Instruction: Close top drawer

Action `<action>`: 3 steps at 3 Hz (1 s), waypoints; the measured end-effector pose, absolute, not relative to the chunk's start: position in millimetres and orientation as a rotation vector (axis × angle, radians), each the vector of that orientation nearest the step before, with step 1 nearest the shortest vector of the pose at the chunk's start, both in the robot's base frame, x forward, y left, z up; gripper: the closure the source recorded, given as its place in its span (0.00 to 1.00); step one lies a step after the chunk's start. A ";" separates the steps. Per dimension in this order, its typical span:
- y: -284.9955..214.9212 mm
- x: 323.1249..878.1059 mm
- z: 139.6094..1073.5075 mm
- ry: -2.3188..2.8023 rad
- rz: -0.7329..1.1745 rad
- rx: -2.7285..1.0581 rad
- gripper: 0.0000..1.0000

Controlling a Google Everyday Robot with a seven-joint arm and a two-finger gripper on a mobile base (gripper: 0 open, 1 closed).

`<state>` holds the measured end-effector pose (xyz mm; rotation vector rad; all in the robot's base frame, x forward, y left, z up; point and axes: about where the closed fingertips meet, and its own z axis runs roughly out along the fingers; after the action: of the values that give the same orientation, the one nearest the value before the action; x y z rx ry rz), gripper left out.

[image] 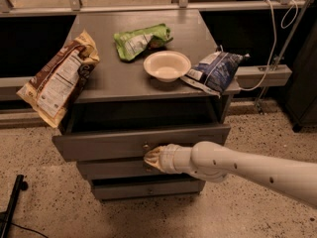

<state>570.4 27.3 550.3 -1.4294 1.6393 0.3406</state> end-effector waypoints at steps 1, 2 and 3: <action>23.7 581.7 544.1 1.658 0.334 -1.417 1.00; 16.7 588.0 537.7 1.681 0.318 -1.400 1.00; 5.1 599.7 534.7 1.703 0.295 -1.364 1.00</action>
Offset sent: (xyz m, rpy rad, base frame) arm 0.0262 -0.0233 -0.0198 -0.0194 0.0149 -0.0796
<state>599.7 5.1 534.7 -1.3640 1.7033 0.2945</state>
